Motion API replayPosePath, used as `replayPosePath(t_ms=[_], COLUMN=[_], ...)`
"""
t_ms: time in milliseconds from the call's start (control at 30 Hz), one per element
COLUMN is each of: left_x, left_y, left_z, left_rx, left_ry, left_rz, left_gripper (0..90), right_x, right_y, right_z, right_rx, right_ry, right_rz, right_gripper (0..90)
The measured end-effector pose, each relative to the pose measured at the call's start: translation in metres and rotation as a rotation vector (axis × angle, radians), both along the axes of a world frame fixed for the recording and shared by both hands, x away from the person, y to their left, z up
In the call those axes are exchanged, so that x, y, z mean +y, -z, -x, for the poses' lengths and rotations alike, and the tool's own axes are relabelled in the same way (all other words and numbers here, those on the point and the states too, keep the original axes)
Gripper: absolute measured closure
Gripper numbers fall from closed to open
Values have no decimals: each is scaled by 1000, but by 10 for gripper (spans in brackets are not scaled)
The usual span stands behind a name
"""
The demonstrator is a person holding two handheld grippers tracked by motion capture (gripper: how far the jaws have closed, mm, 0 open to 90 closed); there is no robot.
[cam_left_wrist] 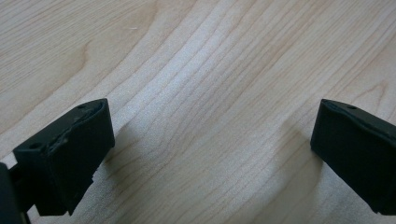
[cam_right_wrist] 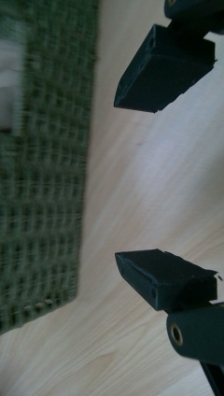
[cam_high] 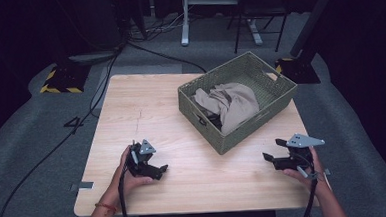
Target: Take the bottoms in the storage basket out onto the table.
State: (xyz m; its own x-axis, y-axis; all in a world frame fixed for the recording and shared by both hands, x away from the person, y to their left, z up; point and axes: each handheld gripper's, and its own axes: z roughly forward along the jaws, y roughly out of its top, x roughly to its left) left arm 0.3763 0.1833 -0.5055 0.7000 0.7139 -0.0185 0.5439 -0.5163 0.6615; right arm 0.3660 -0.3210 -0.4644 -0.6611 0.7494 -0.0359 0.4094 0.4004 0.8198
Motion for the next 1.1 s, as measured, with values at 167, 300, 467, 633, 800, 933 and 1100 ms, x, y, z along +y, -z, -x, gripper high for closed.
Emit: replayPosePath(t_ms=[167, 300, 467, 633, 800, 933, 1100], left_x=[0, 0, 0, 0, 0, 0, -1], left_y=[0, 0, 0, 0, 0, 0, 0], left_z=[0, 0, 0, 0, 0, 0, 1], left_rx=[-2, 0, -1, 0, 0, -1, -1], left_ry=[12, 23, 24, 24, 24, 24, 24], left_rz=[-4, -4, -1, 0, -1, -1, -1], left_gripper=[0, 0, 2, 3, 3, 3, 4], right_x=[13, 36, 64, 98, 122, 139, 156], right_y=[-30, -67, -96, -110, -104, -98, -91], right_z=[-11, -34, -61, -85, -105, -125, -153], right_rx=[-52, -103, -115, -99, -45, -13, 26], right_ry=[-20, -49, -92, -141, -169, -171, -171], right_rz=[-18, -16, -1, 60, 109, 161, 231], right_gripper=[195, 175, 161, 162, 168, 173, 181])
